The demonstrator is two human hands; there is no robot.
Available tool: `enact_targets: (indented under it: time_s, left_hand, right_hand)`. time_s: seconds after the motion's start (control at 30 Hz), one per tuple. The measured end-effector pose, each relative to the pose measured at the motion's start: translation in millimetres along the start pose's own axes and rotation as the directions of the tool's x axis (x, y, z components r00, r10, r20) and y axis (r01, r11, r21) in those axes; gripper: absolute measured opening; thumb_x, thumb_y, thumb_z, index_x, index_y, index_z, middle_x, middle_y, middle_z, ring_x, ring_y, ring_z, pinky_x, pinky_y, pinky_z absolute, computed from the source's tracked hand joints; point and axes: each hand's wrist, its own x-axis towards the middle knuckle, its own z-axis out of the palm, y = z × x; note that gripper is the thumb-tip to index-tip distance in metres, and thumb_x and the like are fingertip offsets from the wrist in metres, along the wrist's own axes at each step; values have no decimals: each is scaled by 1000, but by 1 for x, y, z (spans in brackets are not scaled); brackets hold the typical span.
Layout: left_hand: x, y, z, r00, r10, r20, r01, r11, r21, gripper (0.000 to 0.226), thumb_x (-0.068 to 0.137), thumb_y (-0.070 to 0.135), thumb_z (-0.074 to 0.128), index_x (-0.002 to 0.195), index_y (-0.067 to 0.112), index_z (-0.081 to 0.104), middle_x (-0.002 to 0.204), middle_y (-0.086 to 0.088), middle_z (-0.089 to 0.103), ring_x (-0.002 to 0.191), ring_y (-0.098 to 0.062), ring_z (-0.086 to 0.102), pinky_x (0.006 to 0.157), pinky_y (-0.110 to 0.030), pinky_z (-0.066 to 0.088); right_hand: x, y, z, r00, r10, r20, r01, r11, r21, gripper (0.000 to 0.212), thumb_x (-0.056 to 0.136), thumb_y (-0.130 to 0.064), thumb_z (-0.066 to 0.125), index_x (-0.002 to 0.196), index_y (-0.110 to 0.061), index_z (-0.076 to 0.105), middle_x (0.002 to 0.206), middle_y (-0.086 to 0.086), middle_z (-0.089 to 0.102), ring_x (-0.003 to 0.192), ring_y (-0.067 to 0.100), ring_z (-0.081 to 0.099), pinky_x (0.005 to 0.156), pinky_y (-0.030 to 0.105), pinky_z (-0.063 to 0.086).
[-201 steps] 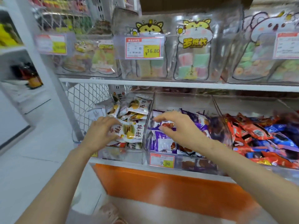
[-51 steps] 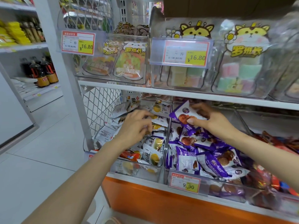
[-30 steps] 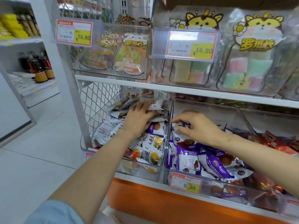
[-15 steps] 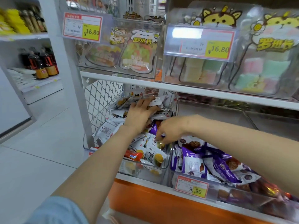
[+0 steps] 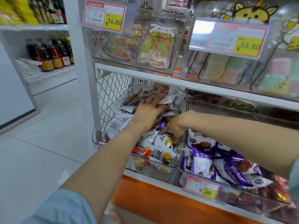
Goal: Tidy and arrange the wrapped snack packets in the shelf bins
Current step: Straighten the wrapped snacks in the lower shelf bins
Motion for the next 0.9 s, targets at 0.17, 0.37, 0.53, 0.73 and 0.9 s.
enact_targets:
  time_s: [0.17, 0.37, 0.53, 0.73, 0.9]
  left_hand:
    - [-2, -6, 0, 1000, 15, -16, -15, 999, -47, 58, 63, 13, 77, 118, 26, 64, 140, -16, 46, 116, -41, 51, 83, -49, 45]
    - [0, -4, -3, 1000, 7, 14, -7, 1000, -22, 55, 81, 19, 64, 133, 29, 50, 154, -8, 24, 135, -34, 30, 98, -47, 33]
    - [-1, -1, -6, 999, 27, 44, -27, 1000, 1, 59, 73, 22, 74, 129, 28, 55, 149, -12, 33, 131, -38, 36, 96, -52, 36]
    - [1, 10, -10, 965, 60, 255, -84, 993, 83, 59, 88, 30, 58, 141, 42, 32, 157, -4, 3, 141, -32, 11, 111, -49, 21]
    - [-11, 15, -20, 951, 124, 284, -106, 991, -80, 43, 93, 25, 54, 131, 44, 48, 157, 0, 3, 141, -26, 5, 112, -38, 6]
  right_hand:
    - [-13, 1, 3, 984, -95, -148, 106, 992, 73, 66, 90, -41, 59, 147, -36, 26, 152, 4, 31, 135, 26, 34, 106, 37, 31]
    - [-60, 13, 24, 887, -107, -450, 261, 919, 296, 57, 86, -54, 55, 138, -33, 45, 134, -2, 55, 106, 1, 48, 91, 19, 35]
    - [-113, 31, 56, 807, 149, -572, 412, 553, 724, 40, 76, -51, 64, 116, -50, 60, 96, -11, 70, 70, -6, 53, 69, 13, 37]
    - [-124, 59, 111, 705, 549, -449, 327, 311, 893, 38, 68, -64, 55, 105, -55, 60, 123, -15, 58, 116, 10, 52, 97, 28, 38]
    - [-102, 63, 124, 749, 522, -409, 91, 529, 844, 19, 89, -36, 61, 108, -37, 65, 126, -5, 60, 111, 12, 54, 76, 19, 36]
